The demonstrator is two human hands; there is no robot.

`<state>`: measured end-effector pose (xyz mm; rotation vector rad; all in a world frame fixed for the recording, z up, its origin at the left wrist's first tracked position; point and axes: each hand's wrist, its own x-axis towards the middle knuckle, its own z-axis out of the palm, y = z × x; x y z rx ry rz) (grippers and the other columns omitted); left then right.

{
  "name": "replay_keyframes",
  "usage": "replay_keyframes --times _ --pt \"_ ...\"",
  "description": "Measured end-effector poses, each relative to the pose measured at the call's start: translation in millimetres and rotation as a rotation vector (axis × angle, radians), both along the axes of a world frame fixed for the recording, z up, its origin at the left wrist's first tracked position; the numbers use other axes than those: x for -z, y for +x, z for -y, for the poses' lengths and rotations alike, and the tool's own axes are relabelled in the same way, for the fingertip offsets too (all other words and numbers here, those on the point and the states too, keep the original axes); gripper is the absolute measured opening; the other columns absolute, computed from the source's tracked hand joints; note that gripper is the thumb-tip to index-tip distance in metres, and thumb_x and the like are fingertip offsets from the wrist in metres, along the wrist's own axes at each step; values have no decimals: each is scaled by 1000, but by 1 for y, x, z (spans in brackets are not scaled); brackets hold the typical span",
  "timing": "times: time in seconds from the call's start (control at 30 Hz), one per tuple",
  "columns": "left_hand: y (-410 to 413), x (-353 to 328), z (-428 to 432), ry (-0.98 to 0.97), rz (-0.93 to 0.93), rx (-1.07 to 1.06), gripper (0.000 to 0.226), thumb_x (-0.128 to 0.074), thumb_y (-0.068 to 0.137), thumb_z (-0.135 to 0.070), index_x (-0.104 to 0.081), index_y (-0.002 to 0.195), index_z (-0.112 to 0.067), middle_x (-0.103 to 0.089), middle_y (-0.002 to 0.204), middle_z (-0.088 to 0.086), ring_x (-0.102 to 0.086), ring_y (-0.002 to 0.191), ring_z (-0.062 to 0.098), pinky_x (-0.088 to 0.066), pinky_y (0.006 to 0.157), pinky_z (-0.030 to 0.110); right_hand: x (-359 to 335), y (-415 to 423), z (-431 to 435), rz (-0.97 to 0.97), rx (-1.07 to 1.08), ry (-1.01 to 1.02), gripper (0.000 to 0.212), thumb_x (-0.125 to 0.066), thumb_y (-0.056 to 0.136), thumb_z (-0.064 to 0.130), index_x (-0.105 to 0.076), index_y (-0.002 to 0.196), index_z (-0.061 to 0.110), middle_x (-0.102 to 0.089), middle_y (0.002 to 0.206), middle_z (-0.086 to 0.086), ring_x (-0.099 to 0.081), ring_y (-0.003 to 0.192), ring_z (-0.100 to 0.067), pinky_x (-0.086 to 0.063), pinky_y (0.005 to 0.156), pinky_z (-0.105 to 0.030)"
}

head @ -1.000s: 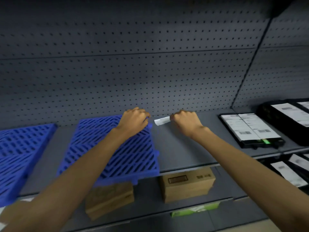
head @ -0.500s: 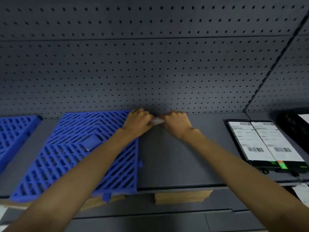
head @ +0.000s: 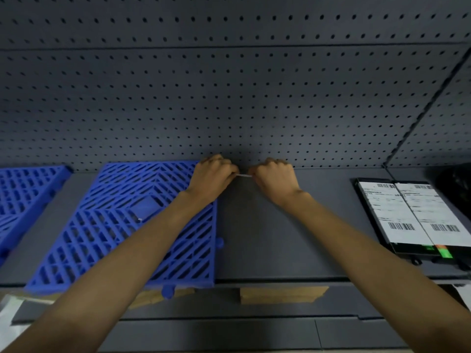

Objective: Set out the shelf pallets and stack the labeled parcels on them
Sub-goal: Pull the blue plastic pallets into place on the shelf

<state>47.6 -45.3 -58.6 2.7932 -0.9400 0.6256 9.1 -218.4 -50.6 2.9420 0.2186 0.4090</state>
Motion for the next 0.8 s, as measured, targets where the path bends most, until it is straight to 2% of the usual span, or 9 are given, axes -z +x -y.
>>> replay_keyframes --times 0.2,0.33,0.5,0.6,0.7,0.8 --pt "-15 -11 -25 -38 70 -4 11 -67 88 -18 -78 89 -18 -73 88 -1 -63 87 24 -54 66 35 -22 -23 -21 59 -58 -9 36 -49 96 16 -63 125 31 -66 104 -11 -64 93 -33 -47 69 -36" --pt "-33 -21 -61 -38 121 -18 11 -69 86 -19 -79 92 -19 -74 90 -2 -63 87 23 -54 64 35 -36 -39 -54 64 -62 -44 33 -50 96 14 -64 120 30 -66 100 -8 -64 88 -29 -36 62 -33" --pt "-67 -26 -121 -19 154 -17 16 -67 89 -21 -78 101 -18 -75 96 -1 -64 92 24 -54 74 38 -37 -68 -113 100 -78 -46 35 -58 87 4 -69 110 28 -62 76 -3 -59 73 -25 -33 53 -31" --pt "-94 -23 -164 -6 151 -18 16 -67 90 -20 -78 101 -18 -76 96 0 -64 93 25 -55 75 39 -33 -91 -152 105 -118 -41 40 -63 80 -2 -71 106 27 -60 67 -3 -59 70 -26 -28 49 -30" --pt "-119 -19 -202 -8 156 -22 15 -66 89 -18 -78 99 -18 -76 93 2 -65 91 27 -55 74 40 -29 -115 -188 117 -124 -70 42 -76 67 -3 -76 95 29 -57 55 0 -57 59 -24 -25 45 -28" --pt "-142 -15 -229 28 151 -28 20 -61 90 -20 -79 99 -20 -76 88 3 -66 90 28 -54 74 41 -22 -138 -214 124 -116 -71 40 -81 59 0 -77 85 30 -56 50 1 -58 56 -23 -29 42 -27"
